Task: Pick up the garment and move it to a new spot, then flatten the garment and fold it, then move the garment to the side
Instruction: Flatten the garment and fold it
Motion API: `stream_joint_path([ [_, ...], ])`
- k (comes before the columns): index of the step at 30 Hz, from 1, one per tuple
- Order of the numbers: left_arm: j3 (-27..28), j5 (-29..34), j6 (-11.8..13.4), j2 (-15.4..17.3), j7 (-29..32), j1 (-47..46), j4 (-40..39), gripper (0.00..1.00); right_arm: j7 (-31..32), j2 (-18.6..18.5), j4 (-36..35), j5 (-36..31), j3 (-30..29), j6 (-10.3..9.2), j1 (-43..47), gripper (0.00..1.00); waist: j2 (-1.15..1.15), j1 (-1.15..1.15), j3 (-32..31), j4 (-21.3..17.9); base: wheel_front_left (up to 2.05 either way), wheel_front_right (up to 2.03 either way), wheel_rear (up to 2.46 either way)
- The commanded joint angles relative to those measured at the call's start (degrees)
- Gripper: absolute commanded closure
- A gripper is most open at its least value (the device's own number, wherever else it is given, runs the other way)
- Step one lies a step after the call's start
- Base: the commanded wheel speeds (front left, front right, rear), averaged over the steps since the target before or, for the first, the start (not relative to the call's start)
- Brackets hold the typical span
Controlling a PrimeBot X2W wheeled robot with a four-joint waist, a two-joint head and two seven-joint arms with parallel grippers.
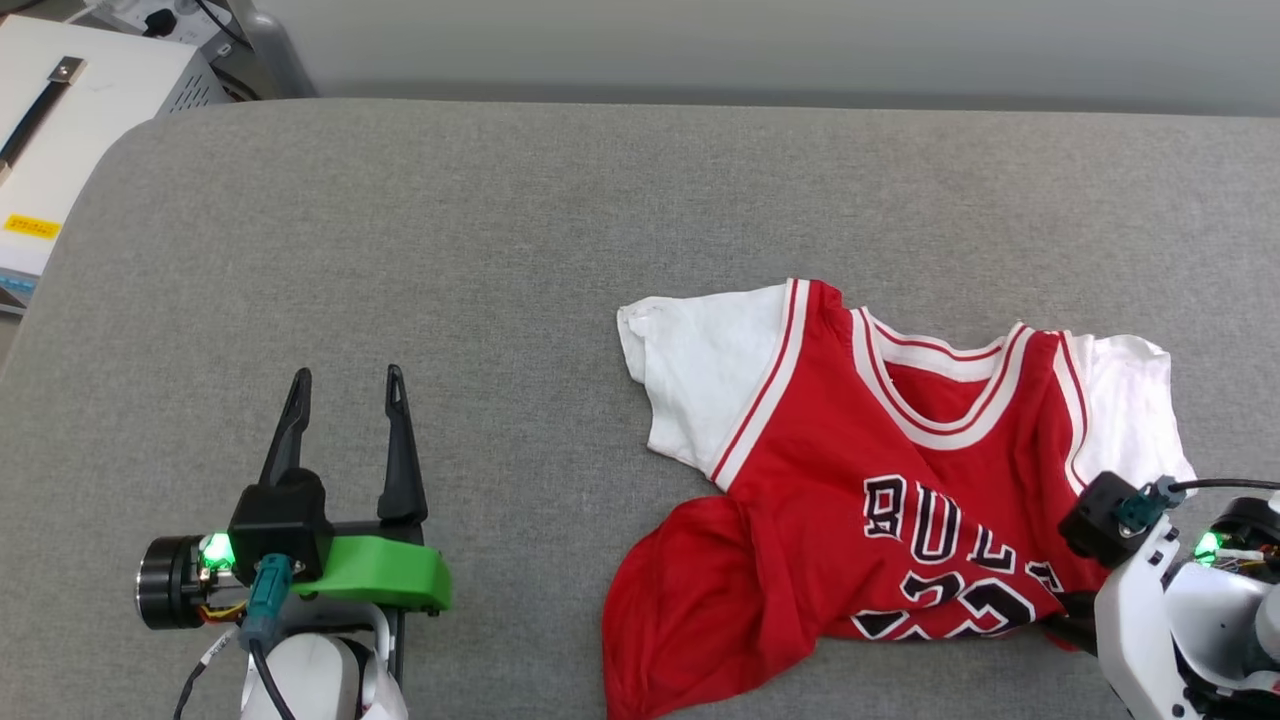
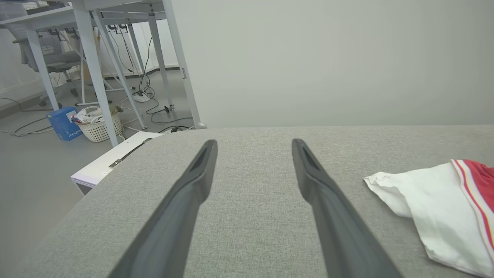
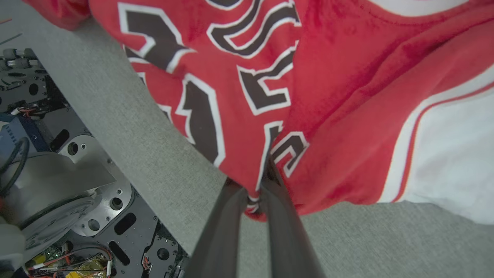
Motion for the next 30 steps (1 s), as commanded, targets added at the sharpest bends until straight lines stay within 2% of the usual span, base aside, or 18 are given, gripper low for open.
stream_joint_path([
  [1, -0.07, 0.35, -0.30, 0.15, -0.33, 0.26, 0.12, 0.00, -0.92, 1.28, 1.39, -0.19, -0.57, -0.02, 0.97, 1.00, 0.00, 0.00, 0.55, 0.14, 0.00, 0.00, 0.00],
  [2, -0.04, 0.34, -0.36, 0.20, -0.33, 0.11, 0.32, 0.00, -1.80, 2.17, 2.66, -0.47, -1.04, -0.02, 1.52, 1.00, 0.00, 0.00, 0.66, 0.06, 0.00, 0.00, 0.00],
  [3, 0.03, 0.32, -0.44, 0.32, -0.33, -0.03, 0.54, 0.00, -2.90, 2.93, 3.54, -0.71, -1.70, -0.02, 1.84, 0.76, 0.00, 0.00, 0.66, -0.03, 0.00, 0.00, 0.00],
  [4, 0.20, 0.25, -0.57, 0.54, -0.33, -0.26, 0.85, 0.00, -4.32, 3.82, 4.55, -1.20, -2.55, -0.02, 2.16, 0.04, 0.00, 0.00, 0.46, -0.22, 0.00, 0.00, 0.00],
  [5, 0.35, 0.16, -0.71, 0.77, -0.33, -0.45, 1.12, 0.00, -5.43, 4.45, 5.05, -1.65, -3.28, -0.02, 2.35, 0.00, 0.00, 0.00, 0.19, -0.44, 0.00, 0.00, 0.00],
  [12, 1.03, -0.73, -3.90, 4.21, -0.10, -3.85, 2.08, 0.00, -13.28, 5.64, 4.13, -5.16, -12.94, -0.02, 5.87, 0.00, 0.00, 0.00, -2.87, -2.83, 0.00, 0.00, 0.00],
  [18, 0.12, -1.00, -7.98, 8.20, 4.14, -11.41, 1.87, 0.00, -14.88, 5.62, -1.02, -7.08, -24.28, -0.02, 11.89, 0.00, 0.00, 0.00, -3.02, -4.93, 0.00, 0.00, 0.00],
  [19, -0.93, -3.03, -10.45, 9.51, 8.05, -16.57, 2.52, 0.00, -16.20, 7.40, -3.02, -9.98, -31.83, -0.02, 14.97, 0.00, 0.00, 0.00, -2.14, -5.84, 0.00, 0.00, 0.00],
  [21, -2.31, -4.63, -11.57, 10.24, 11.42, -20.20, 3.00, 0.00, -16.99, 9.59, -3.95, -12.68, -36.65, -0.02, 17.08, 0.00, 0.00, 0.00, -1.32, -6.36, 0.00, 0.00, 0.00],
  [26, -8.20, -9.71, -12.78, 12.12, 21.12, -30.20, 4.23, 0.00, -16.51, 16.04, -6.19, -19.61, -45.11, -0.02, 22.30, 0.00, 0.00, 0.00, 1.21, -7.34, 0.00, 0.00, 0.00],
  [30, -15.55, -17.55, -12.89, 13.79, 32.12, -37.66, 7.34, 0.00, -15.81, 20.13, -8.20, -23.42, -49.11, -0.02, 24.42, 0.00, 0.00, 0.00, 3.26, -8.18, 0.00, 0.00, 0.00],
])
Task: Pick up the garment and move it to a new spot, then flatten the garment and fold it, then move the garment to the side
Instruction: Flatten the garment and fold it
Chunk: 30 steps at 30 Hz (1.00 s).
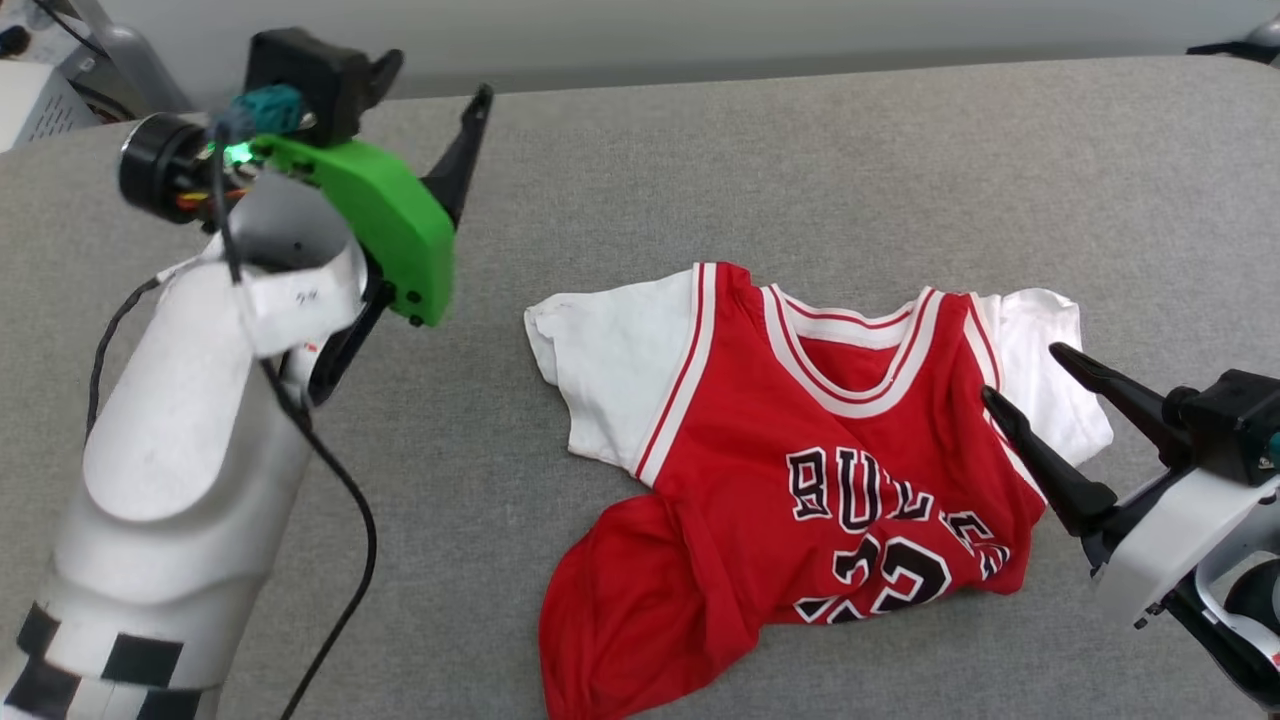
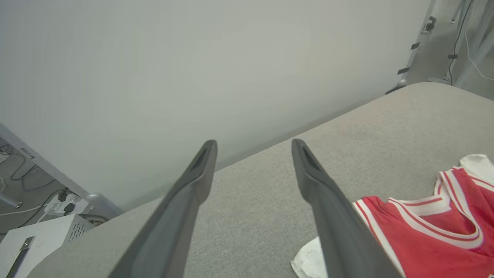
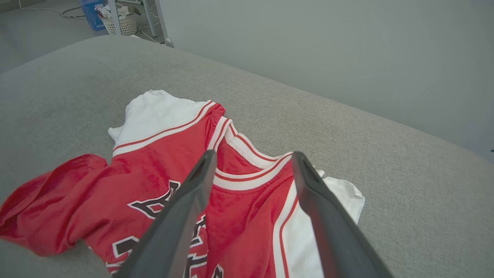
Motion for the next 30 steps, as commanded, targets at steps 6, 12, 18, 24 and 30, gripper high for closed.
stream_joint_path([
  [6, -12.23, -12.78, -0.15, 3.35, 16.20, -9.06, 6.90, 0.00, 1.24, 3.52, -1.96, -3.59, -1.91, -0.03, 0.83, 0.00, 0.00, 0.00, 4.79, -2.57, 0.00, 0.00, 0.00],
  [12, -23.89, -20.01, -0.16, 5.42, 25.74, -15.52, 16.01, 0.00, 1.14, 4.87, -1.37, -4.98, -1.11, -0.03, -2.54, 0.00, 0.00, 0.00, 9.52, -4.88, 0.00, 0.00, 0.00],
  [18, -30.88, -22.36, -0.16, 4.87, 26.64, -17.16, 22.37, 0.00, -0.28, 5.61, 0.58, -4.89, 0.20, -0.03, -5.29, 0.00, 0.00, 0.00, 11.66, -6.11, 0.00, 0.00, 0.00],
  [24, -39.77, -24.87, -0.16, 6.77, 27.35, -16.10, 24.40, 1.00, -2.02, 5.71, 2.60, -4.70, 0.68, -0.03, -6.54, 0.00, 0.00, 0.00, 11.44, -6.37, 0.00, 0.00, 0.00],
  [30, -39.53, -26.89, -0.16, 9.15, 15.67, -16.01, 24.19, 1.00, -4.00, 5.06, 4.13, -4.77, -2.92, -0.03, -5.99, 0.00, 0.00, 0.00, 8.47, -4.58, 0.00, 0.00, 0.00],
])
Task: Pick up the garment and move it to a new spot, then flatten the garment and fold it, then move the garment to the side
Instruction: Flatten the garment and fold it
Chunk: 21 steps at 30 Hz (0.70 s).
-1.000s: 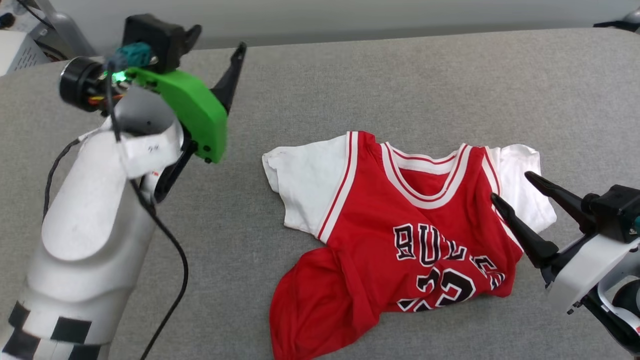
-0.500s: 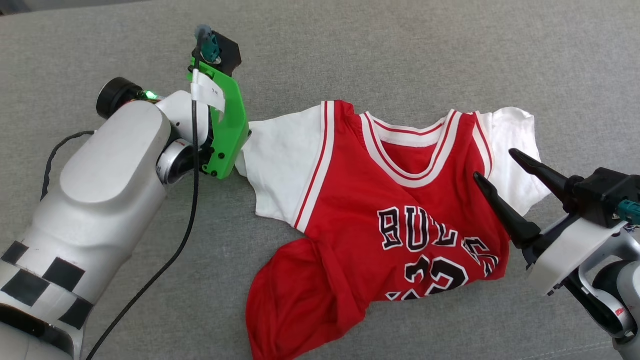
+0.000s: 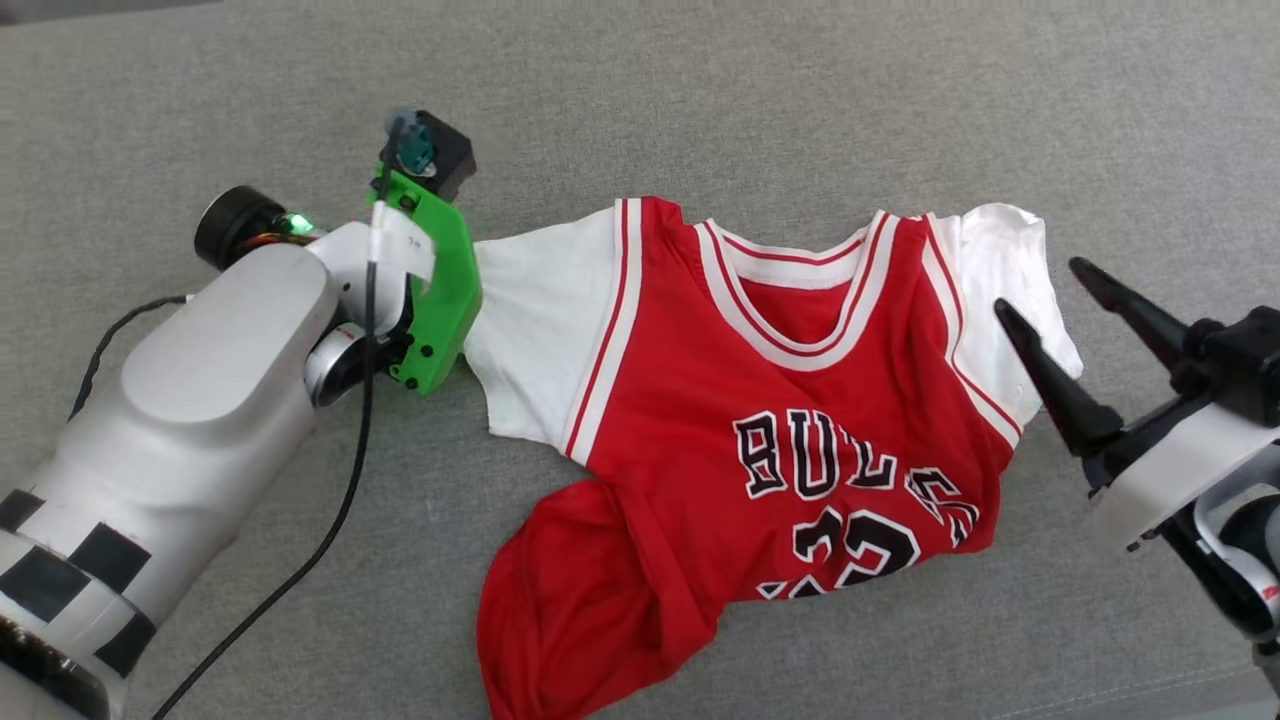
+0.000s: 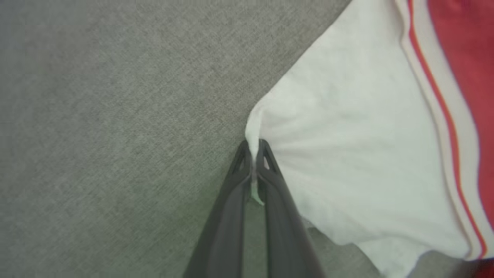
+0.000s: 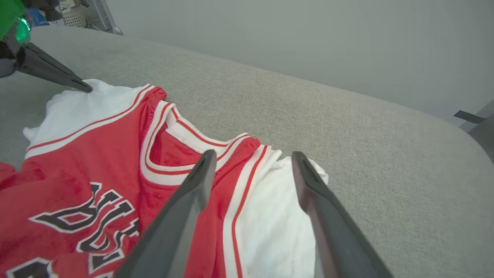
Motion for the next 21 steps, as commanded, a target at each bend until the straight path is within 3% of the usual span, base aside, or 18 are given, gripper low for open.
stream_joint_path([
  [1, 0.53, -0.45, -0.10, 1.71, -2.47, 1.88, 0.79, 1.00, -0.42, -0.44, 0.30, -0.20, -1.21, -0.03, -0.29, 0.00, 0.00, 0.00, -2.28, 1.82, 0.00, 0.00, 0.00],
  [6, 3.26, -1.57, -0.09, 5.32, -10.07, 3.85, -0.58, 1.00, 0.39, -2.93, 0.34, 0.44, -6.16, -0.03, -0.23, 0.00, 0.00, 0.00, -4.71, 4.31, 0.00, 0.00, 0.00],
  [12, 4.99, -2.49, 1.97, 9.43, -13.79, 7.86, -4.44, 1.00, 4.33, -7.35, -0.17, 1.50, -9.56, -0.03, -2.11, 0.00, 0.00, 0.00, -5.32, 7.22, 0.00, 0.00, 0.00],
  [16, 5.68, -3.12, 3.74, 10.86, -14.98, 10.12, -8.11, 1.00, 9.31, -11.39, 1.24, 4.40, -8.39, -0.03, -5.57, 0.00, 0.00, 0.00, -4.59, 8.71, 0.00, 0.00, 0.00],
  [21, 6.11, -2.70, 6.00, 11.62, -16.04, 11.04, -12.34, 1.00, 20.97, -17.04, 4.24, 11.39, -3.13, -0.03, -10.32, 0.00, 0.00, 0.00, -3.03, 10.23, 0.00, 0.00, 0.00],
])
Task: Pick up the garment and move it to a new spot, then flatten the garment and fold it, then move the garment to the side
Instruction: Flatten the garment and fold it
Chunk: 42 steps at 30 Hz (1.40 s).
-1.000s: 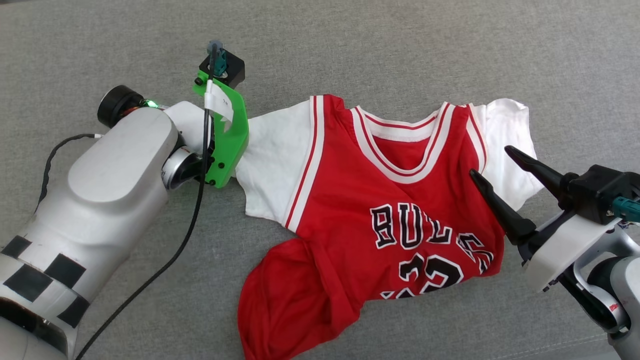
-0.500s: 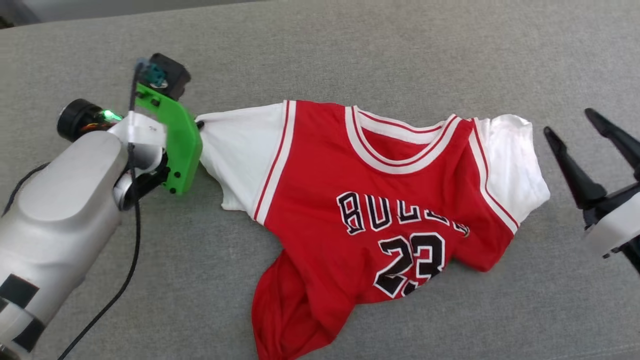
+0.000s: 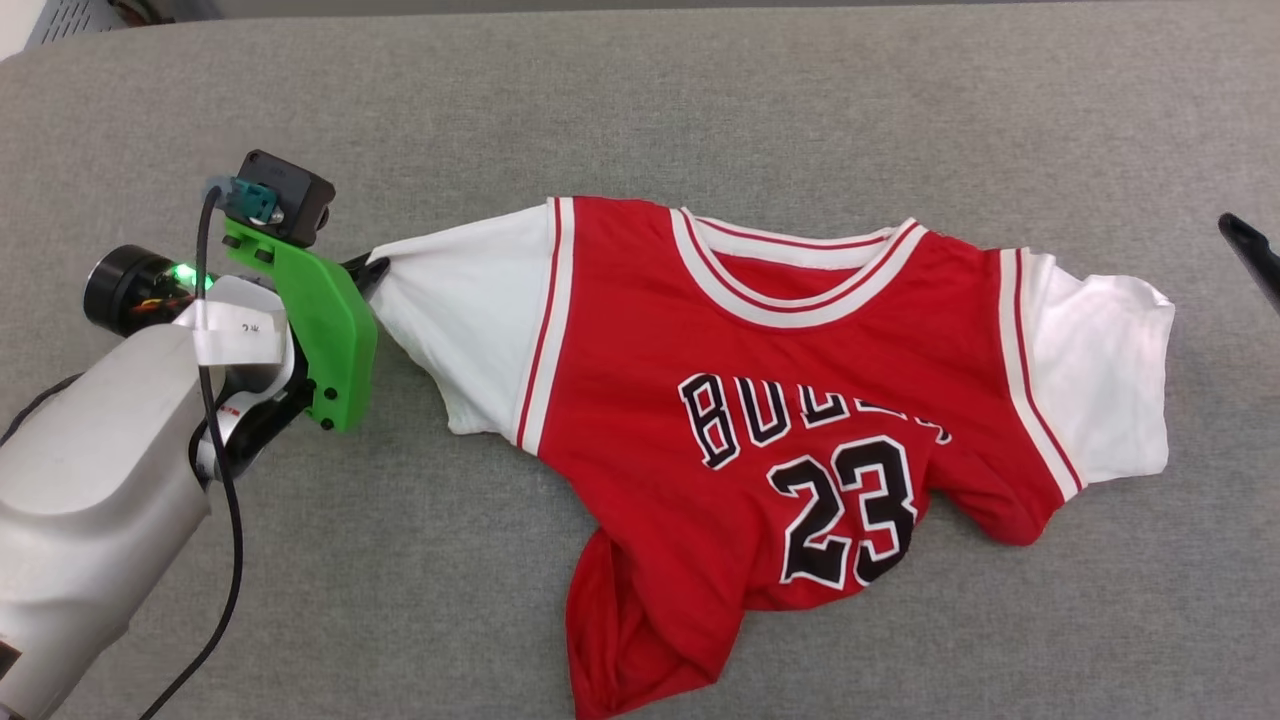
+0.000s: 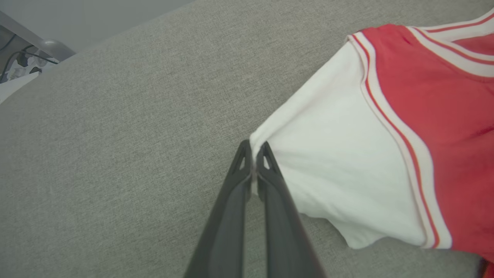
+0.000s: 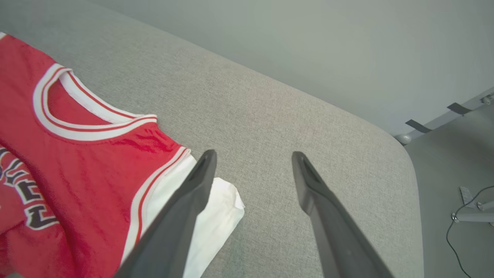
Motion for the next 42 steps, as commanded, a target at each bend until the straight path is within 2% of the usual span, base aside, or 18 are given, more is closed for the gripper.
stream_joint_path([
  [1, 0.27, 0.51, 0.76, 0.32, -0.49, 0.70, -0.86, 1.00, 4.03, -1.06, 1.56, 2.57, 1.62, -0.04, -1.84, 0.00, 0.00, 0.00, 1.36, 1.19, 0.00, 0.00, 0.00],
  [5, 0.36, 1.26, 2.02, 0.01, -0.71, -0.04, -3.18, 1.00, 13.07, -3.43, 5.46, 5.28, 6.51, -0.04, -6.71, 0.00, 0.00, 0.00, 3.00, 2.10, 0.00, 0.00, 0.00],
  [9, 0.46, 1.91, 2.79, -0.51, -0.86, -1.15, -4.91, 1.00, 17.21, -2.24, 10.08, 6.17, 10.90, -0.04, -10.76, 0.00, 0.00, 0.00, 4.77, 2.90, 0.00, 0.00, 0.00],
  [15, 0.71, 2.49, 3.41, -1.02, -1.04, -2.67, -6.43, 1.00, 17.79, 1.40, 17.16, 6.11, 16.61, -0.04, -14.72, 0.00, 0.00, 0.00, 7.21, 3.75, 0.00, 0.00, 0.00],
  [21, 0.69, 2.51, 3.59, -1.71, -1.69, -2.87, -6.36, 1.00, 19.13, 3.47, 22.90, 8.72, 23.19, -0.04, -13.64, 0.00, 0.00, 0.00, 7.87, 4.03, 0.00, 0.00, 0.00],
  [22, 0.68, 2.45, 3.57, -1.75, -1.88, -2.73, -6.13, 1.00, 19.21, 3.55, 23.01, 9.65, 24.09, -0.04, -13.66, 0.87, 0.00, 0.00, 7.69, 3.89, 0.00, 0.00, 0.00],
  [23, 0.67, 2.38, 3.55, -1.74, -2.04, -2.54, -5.88, 1.00, 18.55, 3.56, 22.93, 10.14, 24.48, -0.04, -13.96, 1.00, 0.00, 0.00, 7.42, 3.68, 0.00, 0.00, 0.00],
  [30, 0.52, 1.72, 2.74, -1.11, -3.58, -0.68, -4.17, 1.00, 5.80, 3.18, 24.08, 10.51, 24.12, -0.04, -17.56, 1.00, 0.00, 0.00, 0.92, 2.03, 0.00, 0.00, 0.00],
  [34, 1.27, 1.64, 2.74, -0.39, -5.44, -0.33, -5.55, 1.00, -1.20, 1.37, 22.47, 10.59, 23.68, -0.04, -18.33, 1.00, 0.00, 0.00, -2.85, 1.55, 0.00, 0.00, 0.00],
  [42, 4.44, 3.48, 5.29, 2.45, -9.99, -1.93, -13.05, 1.00, -12.37, -2.78, 16.50, 9.13, 19.67, -0.04, -18.46, 1.00, 0.00, 0.00, -7.97, 0.66, 0.00, 0.00, 0.00],
])
